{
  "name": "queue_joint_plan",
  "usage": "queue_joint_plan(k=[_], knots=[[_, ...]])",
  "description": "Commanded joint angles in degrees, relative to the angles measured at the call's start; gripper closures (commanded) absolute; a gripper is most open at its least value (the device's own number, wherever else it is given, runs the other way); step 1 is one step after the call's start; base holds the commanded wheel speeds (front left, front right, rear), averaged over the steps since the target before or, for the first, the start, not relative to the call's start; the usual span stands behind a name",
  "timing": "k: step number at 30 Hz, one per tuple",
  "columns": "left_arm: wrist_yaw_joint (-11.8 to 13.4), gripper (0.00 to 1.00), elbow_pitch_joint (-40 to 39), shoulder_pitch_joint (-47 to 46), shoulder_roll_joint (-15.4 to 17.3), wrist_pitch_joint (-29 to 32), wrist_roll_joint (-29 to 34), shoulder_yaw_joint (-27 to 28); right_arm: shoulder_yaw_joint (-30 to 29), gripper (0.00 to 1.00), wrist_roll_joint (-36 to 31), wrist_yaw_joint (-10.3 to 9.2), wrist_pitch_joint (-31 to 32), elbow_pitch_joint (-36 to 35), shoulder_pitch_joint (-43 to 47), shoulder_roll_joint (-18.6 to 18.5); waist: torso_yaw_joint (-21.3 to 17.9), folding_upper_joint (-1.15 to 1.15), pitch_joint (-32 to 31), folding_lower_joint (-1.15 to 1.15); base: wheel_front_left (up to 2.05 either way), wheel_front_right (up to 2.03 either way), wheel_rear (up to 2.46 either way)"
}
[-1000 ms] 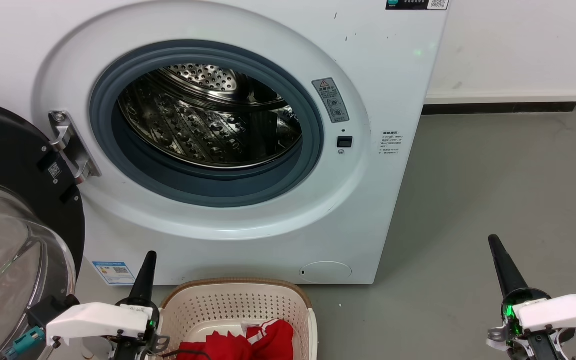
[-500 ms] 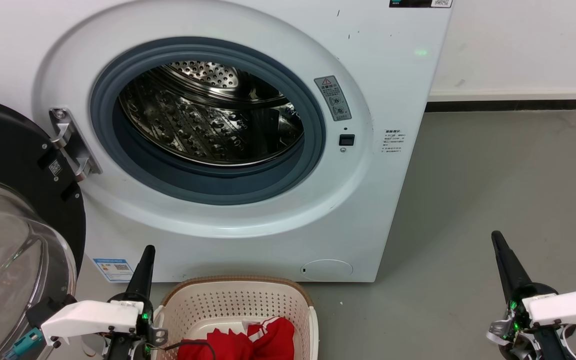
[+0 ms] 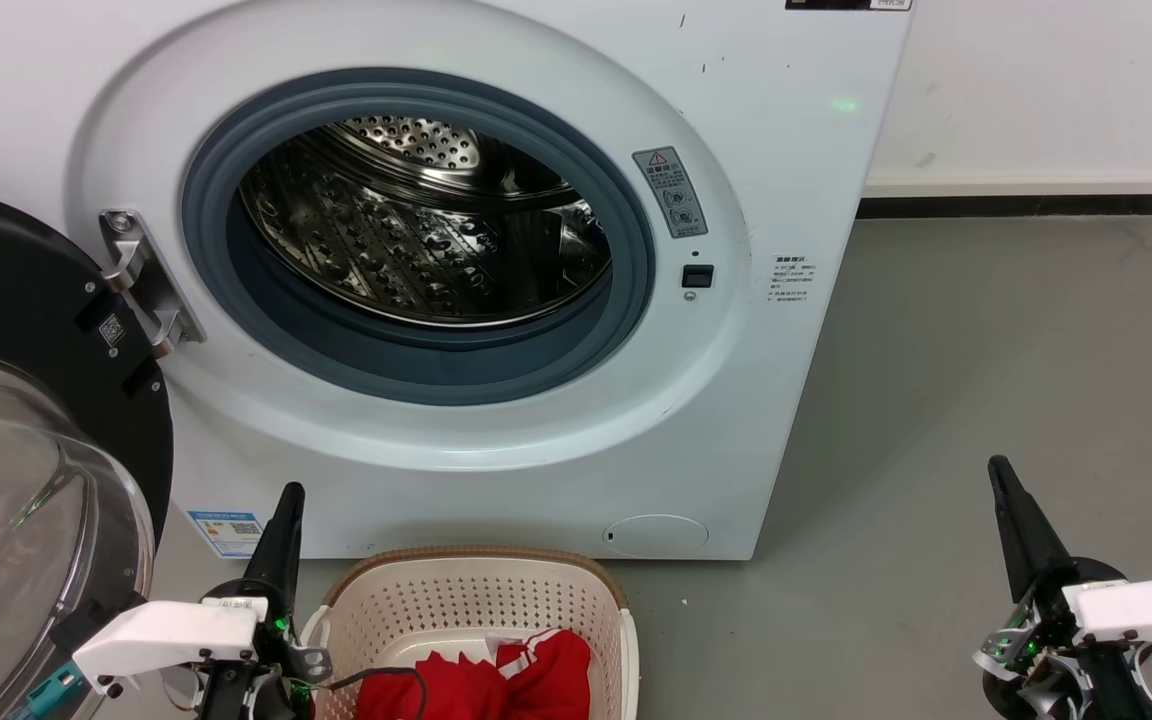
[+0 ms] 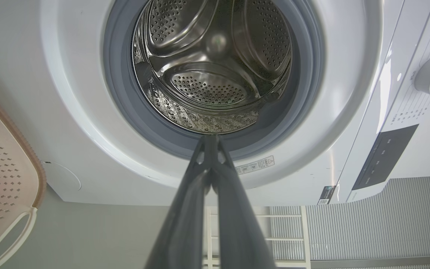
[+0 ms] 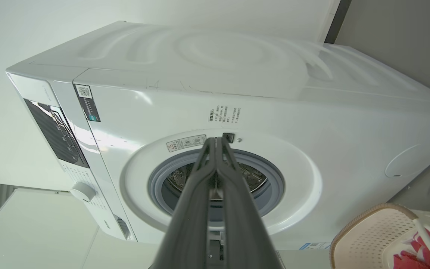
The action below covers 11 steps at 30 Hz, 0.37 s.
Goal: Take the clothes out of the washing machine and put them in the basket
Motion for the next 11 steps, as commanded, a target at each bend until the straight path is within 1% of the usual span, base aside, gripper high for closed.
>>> queue_joint_plan(k=[1, 11], knots=[[-0.5, 1.0, 0.1, -0.9, -0.1, 0.3, -1.0, 0.3, -0.2, 1.0, 1.2, -0.01, 0.2, 0.2, -1.1, 0.0, 0.0, 0.0, 0.0, 0.0, 0.0, 0.0, 0.0], [-1.0, 1.0, 0.6, -1.2, -0.4, 0.8, -5.0, 0.9, -0.6, 1.0, 5.4, -0.02, 0.6, 1.3, -1.7, 0.2, 0.2, 0.0, 0.4, 0.0, 0.0, 0.0, 0.0]])
